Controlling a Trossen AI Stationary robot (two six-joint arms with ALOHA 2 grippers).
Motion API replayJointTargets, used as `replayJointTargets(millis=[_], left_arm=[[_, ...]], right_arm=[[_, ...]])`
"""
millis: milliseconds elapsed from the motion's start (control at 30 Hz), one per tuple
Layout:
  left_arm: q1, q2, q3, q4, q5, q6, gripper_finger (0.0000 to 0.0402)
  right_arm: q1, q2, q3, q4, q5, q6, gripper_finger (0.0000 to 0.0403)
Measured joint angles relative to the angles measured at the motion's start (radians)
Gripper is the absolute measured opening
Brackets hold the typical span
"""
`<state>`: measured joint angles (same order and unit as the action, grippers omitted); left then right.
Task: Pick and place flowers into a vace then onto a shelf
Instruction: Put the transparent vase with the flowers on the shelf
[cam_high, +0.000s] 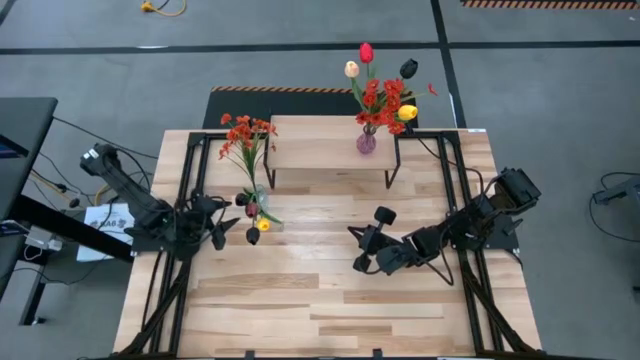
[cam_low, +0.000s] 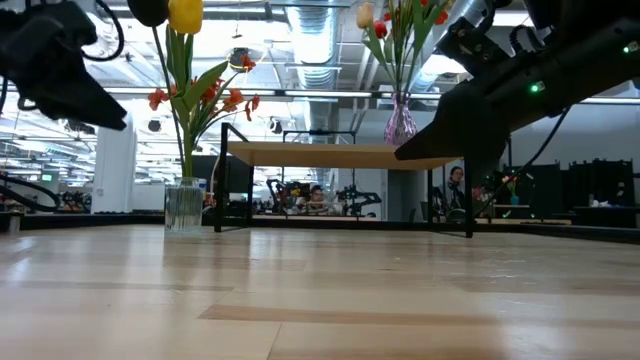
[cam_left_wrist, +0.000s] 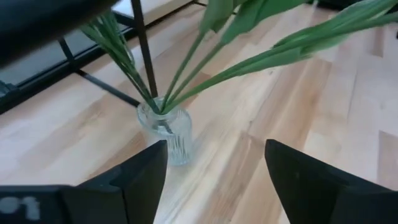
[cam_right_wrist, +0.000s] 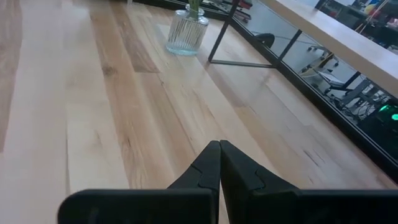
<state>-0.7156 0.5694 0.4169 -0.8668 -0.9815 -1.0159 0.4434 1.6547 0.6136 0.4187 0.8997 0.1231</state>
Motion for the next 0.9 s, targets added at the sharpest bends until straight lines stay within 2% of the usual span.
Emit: replayJointTargets(millis=[333,567,800,900], left_arm=[[0.05,0.0,-0.127,0.23,-0.007,0.219,0.0261],[0.101,0.0,-0.149,0.316,0.06,0.409,0.0261],[0.22,0.0,-0.161,0.345,0.07,0.443,0.0261],[0.28,0.0,-0.161,0.345,0.107,0.447,0.0261]], right_arm=[[-0.002,0.0,0.0,-0.029,-0.004,-0.016,0.0],[0.001,0.0,0.0,-0.029,-0.006,-0.063,0.0],[-0.008,0.0,0.0,-0.028,-0.007,-0.098,0.0],[-0.008,0.0,0.0,-0.024,-0.007,-0.1,0.0]])
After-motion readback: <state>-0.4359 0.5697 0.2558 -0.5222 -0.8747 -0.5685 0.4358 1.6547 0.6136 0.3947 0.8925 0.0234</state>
